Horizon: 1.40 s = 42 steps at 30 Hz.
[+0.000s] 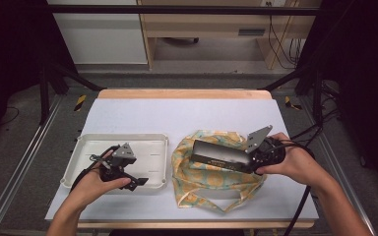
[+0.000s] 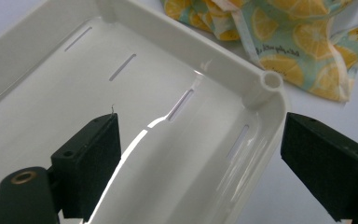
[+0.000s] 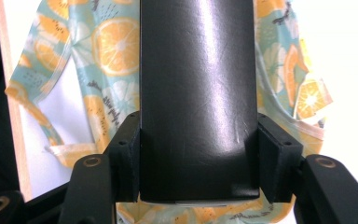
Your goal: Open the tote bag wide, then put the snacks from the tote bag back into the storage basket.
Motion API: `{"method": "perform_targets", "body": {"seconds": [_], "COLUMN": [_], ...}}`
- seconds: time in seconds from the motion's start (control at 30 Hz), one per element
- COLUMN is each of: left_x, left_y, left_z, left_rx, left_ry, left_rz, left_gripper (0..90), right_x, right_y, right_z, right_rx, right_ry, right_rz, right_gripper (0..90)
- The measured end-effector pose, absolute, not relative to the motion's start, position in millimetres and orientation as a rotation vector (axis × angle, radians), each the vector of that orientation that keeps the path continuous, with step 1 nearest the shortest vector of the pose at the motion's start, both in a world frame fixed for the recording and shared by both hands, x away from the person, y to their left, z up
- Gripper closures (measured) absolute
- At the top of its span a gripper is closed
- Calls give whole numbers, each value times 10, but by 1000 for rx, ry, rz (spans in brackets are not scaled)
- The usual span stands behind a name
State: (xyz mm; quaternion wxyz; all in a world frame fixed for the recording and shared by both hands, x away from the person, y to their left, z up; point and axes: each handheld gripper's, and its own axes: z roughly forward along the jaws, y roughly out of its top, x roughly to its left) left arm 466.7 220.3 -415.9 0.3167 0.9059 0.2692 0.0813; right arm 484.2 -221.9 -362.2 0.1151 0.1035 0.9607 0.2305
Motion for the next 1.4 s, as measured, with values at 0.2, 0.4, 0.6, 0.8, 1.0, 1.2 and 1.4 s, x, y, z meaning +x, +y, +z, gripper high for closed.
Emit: {"method": "perform_targets", "body": {"seconds": [0.2, 0.4, 0.6, 0.8, 1.0, 1.2, 1.4], "left_x": [4713, 4769, 4898, 5022, 5068, 5041, 4972], "left_y": [2245, 2176, 2126, 2157, 2128, 2027, 1870], "left_z": [-4047, -3931, -3811, -3654, -3555, -3451, -3351], "left_rx": [2372, 2366, 2477, 2535, 2586, 2643, 2684], "left_ry": [720, 685, 639, 603, 556, 482, 415], "left_rz": [245, 238, 273, 273, 278, 305, 341], "left_gripper": [123, 123, 123, 120, 116, 111, 111], "right_x": [4840, 4871, 4900, 4932, 4956, 4940, 4934], "right_y": [-2242, -2253, -2185, -2134, -2097, -2045, -1975], "right_z": [-3578, -3546, -3580, -3587, -3567, -3547, -3533], "right_rx": [326, 302, 287, 255, 248, 240, 223], "right_ry": [2779, 2789, 2802, 2838, 2845, 2863, 2870], "right_rz": [707, 653, 631, 622, 620, 607, 594], "right_gripper": [435, 435, 435, 435, 435, 436, 436]}}
